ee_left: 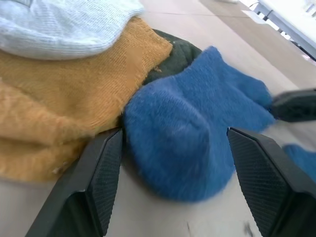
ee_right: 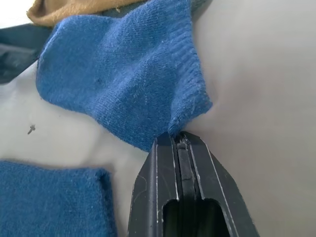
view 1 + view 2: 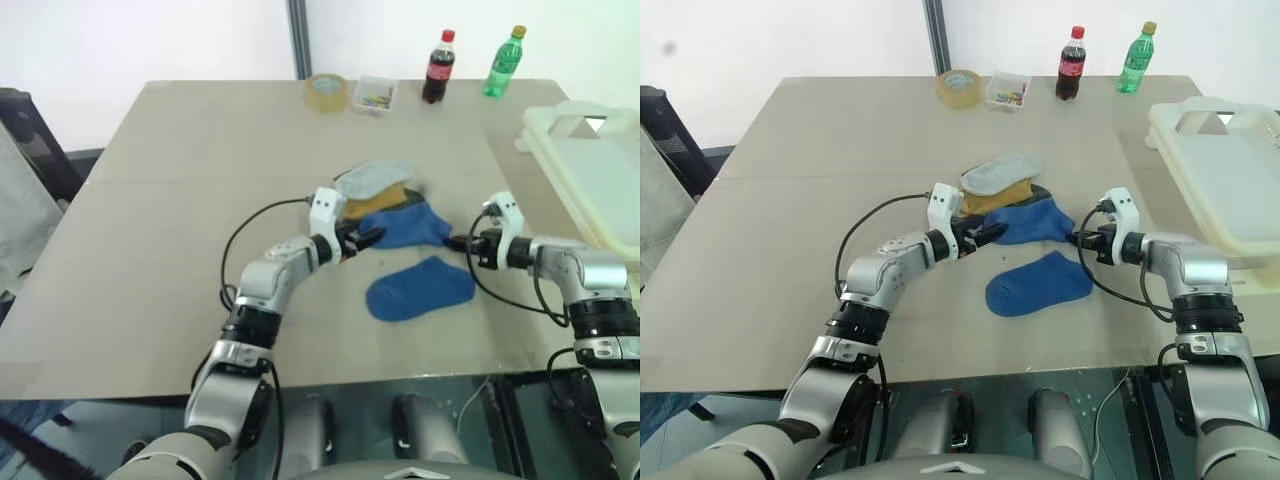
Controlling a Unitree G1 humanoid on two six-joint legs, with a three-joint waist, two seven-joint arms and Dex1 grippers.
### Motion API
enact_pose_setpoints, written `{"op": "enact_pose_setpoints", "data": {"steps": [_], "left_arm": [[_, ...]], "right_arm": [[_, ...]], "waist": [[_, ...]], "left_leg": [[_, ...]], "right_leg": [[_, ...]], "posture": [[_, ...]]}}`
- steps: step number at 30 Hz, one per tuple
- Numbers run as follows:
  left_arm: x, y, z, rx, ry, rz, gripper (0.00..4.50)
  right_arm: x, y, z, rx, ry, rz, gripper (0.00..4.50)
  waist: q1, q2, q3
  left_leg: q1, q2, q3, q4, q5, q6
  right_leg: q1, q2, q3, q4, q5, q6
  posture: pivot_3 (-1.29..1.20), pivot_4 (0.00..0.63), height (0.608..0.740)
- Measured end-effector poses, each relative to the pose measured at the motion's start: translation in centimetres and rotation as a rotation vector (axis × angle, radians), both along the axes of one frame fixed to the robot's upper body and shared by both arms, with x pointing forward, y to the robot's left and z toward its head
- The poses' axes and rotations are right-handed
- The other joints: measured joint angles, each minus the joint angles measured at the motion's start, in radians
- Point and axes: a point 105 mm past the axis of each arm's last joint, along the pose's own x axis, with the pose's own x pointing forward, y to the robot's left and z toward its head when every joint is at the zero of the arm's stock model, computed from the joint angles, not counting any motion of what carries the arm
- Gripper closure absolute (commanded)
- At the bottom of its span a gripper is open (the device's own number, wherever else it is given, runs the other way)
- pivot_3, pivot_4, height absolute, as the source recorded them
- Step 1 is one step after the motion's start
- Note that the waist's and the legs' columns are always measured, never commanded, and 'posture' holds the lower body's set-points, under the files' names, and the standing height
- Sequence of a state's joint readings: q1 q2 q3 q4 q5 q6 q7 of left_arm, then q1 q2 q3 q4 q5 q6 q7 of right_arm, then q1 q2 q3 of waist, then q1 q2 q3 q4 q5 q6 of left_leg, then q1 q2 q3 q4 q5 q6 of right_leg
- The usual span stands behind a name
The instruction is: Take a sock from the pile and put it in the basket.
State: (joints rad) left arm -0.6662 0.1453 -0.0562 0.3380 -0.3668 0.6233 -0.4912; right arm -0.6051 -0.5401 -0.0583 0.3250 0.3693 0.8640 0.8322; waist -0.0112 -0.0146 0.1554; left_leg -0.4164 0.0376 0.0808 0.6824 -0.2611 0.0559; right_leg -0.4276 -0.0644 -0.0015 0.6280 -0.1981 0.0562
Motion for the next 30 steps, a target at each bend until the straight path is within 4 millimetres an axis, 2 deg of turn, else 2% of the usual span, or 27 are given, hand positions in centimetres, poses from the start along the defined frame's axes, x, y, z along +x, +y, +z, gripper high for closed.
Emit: {"op": "enact_pose_setpoints", "data": {"steps": [1, 3, 5, 7, 8, 18, 20, 22, 28, 29, 30], "left_arm": [[0.1, 0.2, -0.1, 0.011, 0.003, 0.011, 1.69], [0.3, 0.5, -0.3, 0.021, 0.009, 0.027, 2.49], [0.3, 0.8, -0.4, 0.024, 0.018, 0.034, 3.33], [0.1, 1.2, -0.6, 0.014, 0.040, 0.046, 4.36], [0.0, 1.4, -0.7, -0.004, 0.058, 0.052, 4.44], [-3.2, 2.7, -1.2, -0.173, 0.202, 0.041, 4.44], [-4.7, 3.6, -1.4, -0.201, 0.224, 0.037, 4.44], [-5.4, 4.0, -1.4, -0.208, 0.219, 0.040, 4.44], [-5.5, 4.2, -1.3, -0.282, 0.229, 0.089, 4.44], [-5.5, 4.1, -1.3, -0.286, 0.231, 0.093, 3.83], [-5.4, 4.2, -1.4, -0.287, 0.233, 0.101, 3.61]], "right_arm": [[0.0, 0.0, 0.0, 0.000, 0.000, -0.002, 4.50], [-0.2, 0.0, -0.1, 0.001, -0.002, -0.006, 4.50], [-0.3, -0.1, -0.1, 0.003, -0.004, -0.009, 4.50], [-0.4, -0.2, -0.1, 0.005, -0.005, -0.013, 4.50], [-0.4, -0.3, -0.1, 0.008, -0.004, -0.017, 4.50], [-1.6, -0.2, -0.1, 0.012, 0.004, -0.023, 4.50], [-2.8, 0.3, 0.1, 0.030, 0.009, -0.002, 4.50], [-3.4, 0.4, 0.0, 0.033, 0.015, -0.002, 4.50], [-3.7, 1.3, -0.2, 0.045, 0.015, -0.012, 4.50], [-3.7, 1.3, -0.2, 0.045, 0.014, -0.015, 4.50], [-3.7, 1.3, -0.2, 0.044, 0.014, -0.015, 4.50]], "waist": [[0.000, 0.000, 0.000], [-0.001, 0.000, 0.000], [-0.001, 0.000, 0.000], [-0.001, 0.000, 0.000], [-0.001, 0.000, 0.000], [-0.001, 0.000, 0.000], [-0.002, 0.000, 0.000], [-0.001, 0.000, 0.000], [0.001, 0.000, 0.000], [0.000, 0.000, 0.000], [0.000, 0.000, 0.000]], "left_leg": [[0.000, 0.000, 0.000, 0.000, 0.000, 0.000], [0.000, 0.000, 0.000, 0.000, 0.000, 0.000], [0.000, 0.000, 0.000, 0.000, 0.000, 0.000], [0.000, 0.000, 0.000, 0.000, 0.000, 0.000], [0.000, 0.000, 0.000, 0.000, 0.000, 0.000], [0.000, 0.000, -0.001, 0.000, 0.000, 0.000], [0.000, 0.001, -0.001, 0.000, 0.000, 0.000], [0.000, 0.001, -0.001, 0.000, 0.000, 0.000], [0.000, 0.000, -0.002, 0.002, 0.000, 0.000], [0.000, 0.000, -0.002, 0.002, 0.000, 0.000], [0.000, 0.000, -0.002, 0.002, 0.000, 0.000]], "right_leg": [[0.000, 0.000, 0.000, 0.000, 0.000, 0.000], [0.000, 0.000, 0.000, 0.000, 0.000, 0.000], [0.000, 0.000, 0.000, 0.000, 0.000, 0.000], [0.000, 0.000, 0.000, 0.000, 0.000, 0.000], [0.000, 0.000, 0.000, 0.000, 0.000, 0.000], [0.000, 0.000, 0.000, 0.000, 0.000, 0.000], [0.000, 0.000, 0.000, 0.000, 0.000, 0.000], [0.000, 0.000, 0.000, 0.000, 0.000, 0.000], [0.001, 0.000, 0.000, 0.000, 0.000, -0.001], [0.001, 0.000, 0.000, 0.000, 0.000, -0.001], [0.001, 0.000, 0.000, 0.000, 0.000, -0.001]], "posture": [[0.00, 0.150, 0.740], [0.00, 0.150, 0.740], [0.00, 0.150, 0.740], [0.00, 0.150, 0.740], [0.00, 0.150, 0.740], [0.00, 0.150, 0.740], [0.00, 0.150, 0.740], [0.00, 0.150, 0.740], [0.00, 0.150, 0.740], [0.00, 0.150, 0.740], [0.00, 0.150, 0.740]]}}
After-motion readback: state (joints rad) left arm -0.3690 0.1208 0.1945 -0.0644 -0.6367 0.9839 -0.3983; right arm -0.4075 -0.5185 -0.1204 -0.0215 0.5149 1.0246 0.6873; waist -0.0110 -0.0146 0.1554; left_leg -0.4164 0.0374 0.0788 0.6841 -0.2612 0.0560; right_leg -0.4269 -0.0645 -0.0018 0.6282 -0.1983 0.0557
